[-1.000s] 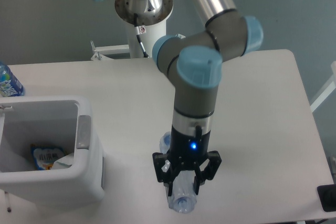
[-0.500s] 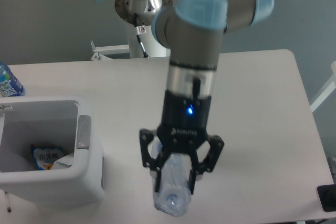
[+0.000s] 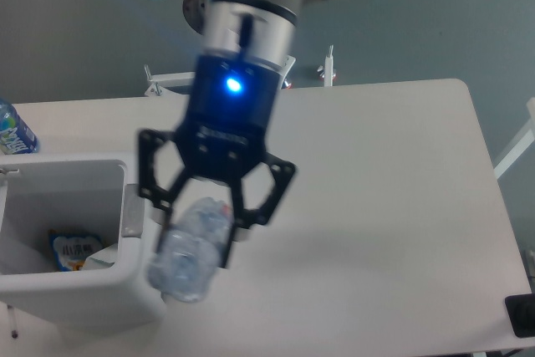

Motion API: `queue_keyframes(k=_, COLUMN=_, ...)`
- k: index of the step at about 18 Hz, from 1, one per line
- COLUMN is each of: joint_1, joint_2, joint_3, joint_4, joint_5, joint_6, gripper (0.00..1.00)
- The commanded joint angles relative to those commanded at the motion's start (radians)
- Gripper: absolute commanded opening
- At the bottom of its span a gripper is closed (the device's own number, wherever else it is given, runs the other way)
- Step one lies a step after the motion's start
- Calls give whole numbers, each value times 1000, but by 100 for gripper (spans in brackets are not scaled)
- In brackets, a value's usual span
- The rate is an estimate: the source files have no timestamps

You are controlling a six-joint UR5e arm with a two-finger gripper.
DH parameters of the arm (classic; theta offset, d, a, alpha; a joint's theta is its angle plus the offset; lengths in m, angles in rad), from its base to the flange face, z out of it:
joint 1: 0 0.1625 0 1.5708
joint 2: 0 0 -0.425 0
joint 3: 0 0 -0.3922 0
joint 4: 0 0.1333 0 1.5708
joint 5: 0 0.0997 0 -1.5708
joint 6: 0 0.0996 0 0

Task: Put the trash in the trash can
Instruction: 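Lift the bottle and carry it over the white bin, then open the gripper to release the bottle into the bin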

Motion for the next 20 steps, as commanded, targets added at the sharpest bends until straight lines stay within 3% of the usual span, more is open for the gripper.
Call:
queue_keyframes(k=5, joint_1=-71, joint_2=9, joint_3=-38, joint_4=0, joint_5=0, joint_6=6, gripper=60)
queue_keyframes(k=11, joint_1=-153, joint_2=34, joint_3=-155, joint_4=5, joint_5=3, joint_6=28, gripper=61)
queue_keyframes(k=12, joint_1=-155, joint_2=35, joint_3=-167, joint_4=5, joint_5=3, joint_6=28, gripper=65)
queue_keyframes(k=14, joint_1=-155, joint_2=32, joint_3=-176, joint_4=5, joint_5=3, joint_6=31, gripper=85)
queue_keyframes(k=20, joint_1=-155, joint_2=38, joint_3=-192, joint_4=5, joint_5=5, joint_6=20, gripper=87)
